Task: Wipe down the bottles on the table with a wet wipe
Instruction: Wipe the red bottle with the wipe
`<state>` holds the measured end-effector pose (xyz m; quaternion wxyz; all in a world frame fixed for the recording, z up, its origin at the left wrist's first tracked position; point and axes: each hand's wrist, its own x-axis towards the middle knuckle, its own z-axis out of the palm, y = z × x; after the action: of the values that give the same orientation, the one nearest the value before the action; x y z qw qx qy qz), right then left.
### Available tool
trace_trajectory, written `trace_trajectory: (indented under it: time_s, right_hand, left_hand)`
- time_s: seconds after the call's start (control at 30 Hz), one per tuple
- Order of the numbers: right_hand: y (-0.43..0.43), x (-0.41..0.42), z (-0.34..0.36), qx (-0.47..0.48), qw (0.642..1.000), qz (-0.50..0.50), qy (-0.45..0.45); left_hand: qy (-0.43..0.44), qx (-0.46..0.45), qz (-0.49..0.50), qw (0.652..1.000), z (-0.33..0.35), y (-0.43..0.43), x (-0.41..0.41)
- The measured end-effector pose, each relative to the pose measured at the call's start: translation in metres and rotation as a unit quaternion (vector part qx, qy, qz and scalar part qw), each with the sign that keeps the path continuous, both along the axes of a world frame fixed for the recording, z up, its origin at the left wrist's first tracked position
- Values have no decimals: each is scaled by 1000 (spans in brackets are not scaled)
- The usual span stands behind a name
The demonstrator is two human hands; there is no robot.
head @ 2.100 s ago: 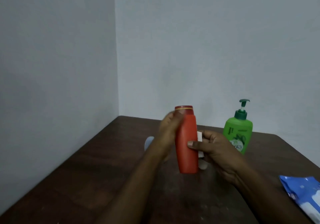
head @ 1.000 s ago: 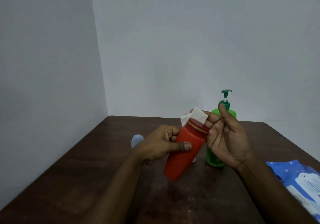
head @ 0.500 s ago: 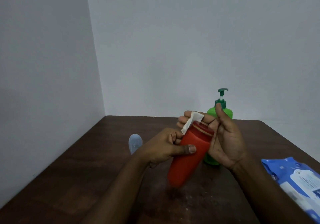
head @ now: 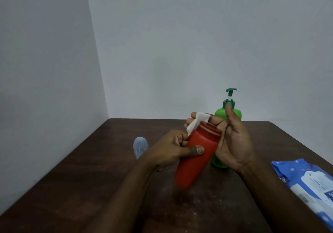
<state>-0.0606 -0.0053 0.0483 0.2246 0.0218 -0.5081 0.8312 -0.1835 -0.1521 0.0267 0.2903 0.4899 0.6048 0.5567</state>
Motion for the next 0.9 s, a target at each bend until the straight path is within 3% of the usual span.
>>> trace_trajectory:
  time_s: [0.23, 0.53, 0.77, 0.9]
  right_hand:
    - [6, -2, 2, 7, 999, -44, -5]
    - [2, -5, -4, -1, 1000, -28, 12]
    - [-1, -10, -5, -10, 995, -99, 27]
    - [-9, -15, -11, 32, 992, -111, 51]
  left_hand:
    - [-26, 32, 60, 997, 9, -9, -13]
    - [-12, 13, 19, 1000, -2, 2, -1]
    - [15, 61, 148, 987, -2, 5, -4]
    - [59, 103, 258, 959, -7, 12, -2]
